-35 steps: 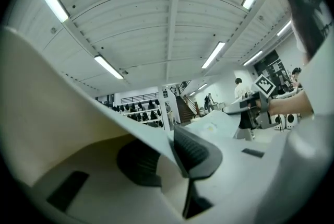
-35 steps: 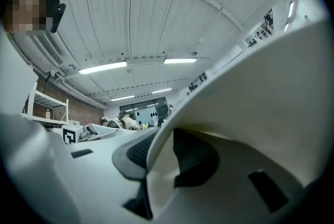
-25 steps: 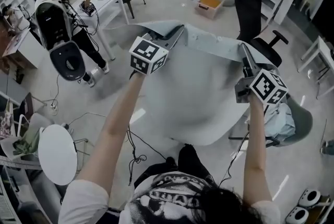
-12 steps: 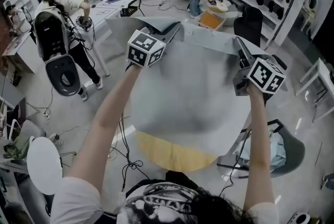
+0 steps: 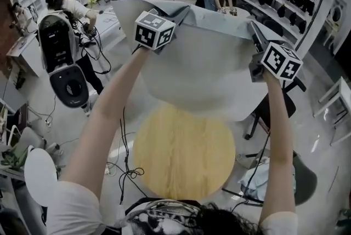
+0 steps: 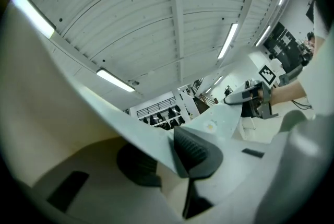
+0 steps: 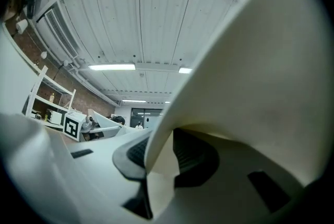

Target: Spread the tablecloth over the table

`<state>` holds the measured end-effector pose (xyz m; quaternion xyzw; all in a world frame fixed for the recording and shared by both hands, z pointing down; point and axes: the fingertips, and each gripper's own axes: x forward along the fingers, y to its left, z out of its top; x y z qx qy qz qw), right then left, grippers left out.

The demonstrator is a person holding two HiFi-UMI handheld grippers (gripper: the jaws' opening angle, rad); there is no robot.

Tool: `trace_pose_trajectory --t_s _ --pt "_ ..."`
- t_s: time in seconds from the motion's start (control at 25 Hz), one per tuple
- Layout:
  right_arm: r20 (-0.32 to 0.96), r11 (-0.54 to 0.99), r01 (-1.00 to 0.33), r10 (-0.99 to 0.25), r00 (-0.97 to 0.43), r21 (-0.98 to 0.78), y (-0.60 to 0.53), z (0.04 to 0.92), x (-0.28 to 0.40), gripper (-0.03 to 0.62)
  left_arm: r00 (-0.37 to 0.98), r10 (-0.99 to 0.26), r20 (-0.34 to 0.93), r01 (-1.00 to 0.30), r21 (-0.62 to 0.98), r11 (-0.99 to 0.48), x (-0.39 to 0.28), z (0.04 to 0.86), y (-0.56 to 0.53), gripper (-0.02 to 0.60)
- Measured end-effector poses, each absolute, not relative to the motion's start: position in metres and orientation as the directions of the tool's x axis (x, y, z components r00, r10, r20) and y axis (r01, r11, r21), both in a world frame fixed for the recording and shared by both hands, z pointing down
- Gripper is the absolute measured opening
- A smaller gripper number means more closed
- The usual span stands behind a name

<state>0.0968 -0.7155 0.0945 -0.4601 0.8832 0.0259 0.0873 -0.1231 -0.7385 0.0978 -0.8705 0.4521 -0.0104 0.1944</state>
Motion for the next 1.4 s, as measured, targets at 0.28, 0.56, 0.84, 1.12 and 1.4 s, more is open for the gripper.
trace_pose_trajectory --t_s 0.28,0.56,0.84,1.12,1.4 --pt "-0.169 0.567 -0.821 -0.818 -0.55 -0.073 -0.76 0.132 0.109 0.074 0.588 -0.797 -0.137 -0.794 -0.282 -0.538 -0.117 0.124 -0.778 0.075" --pt "-0.063 0.552 -0.815 -0.832 -0.551 -0.178 -0.76 0.216 0.116 0.074 0.599 -0.799 -0.043 -0.789 -0.199 -0.581 -0.114 0.2 -0.777 0.078" --pt "0.049 0.538 -0.817 -0.828 -0.558 -0.209 -0.712 0.287 0.111 0.075 0.619 -0.783 0.063 -0.777 -0.101 -0.622 -0.118 0.281 -0.734 0.078" --pt "0.106 0.507 -0.826 -0.833 -0.543 -0.248 -0.651 0.331 0.114 0.077 0.648 -0.753 0.116 -0.75 -0.075 -0.657 -0.114 0.325 -0.683 0.08" --pt "0.121 0.465 -0.821 -0.842 -0.526 -0.331 -0.595 0.357 0.12 0.077 0.675 -0.726 0.13 -0.728 -0.046 -0.685 -0.109 0.344 -0.634 0.08"
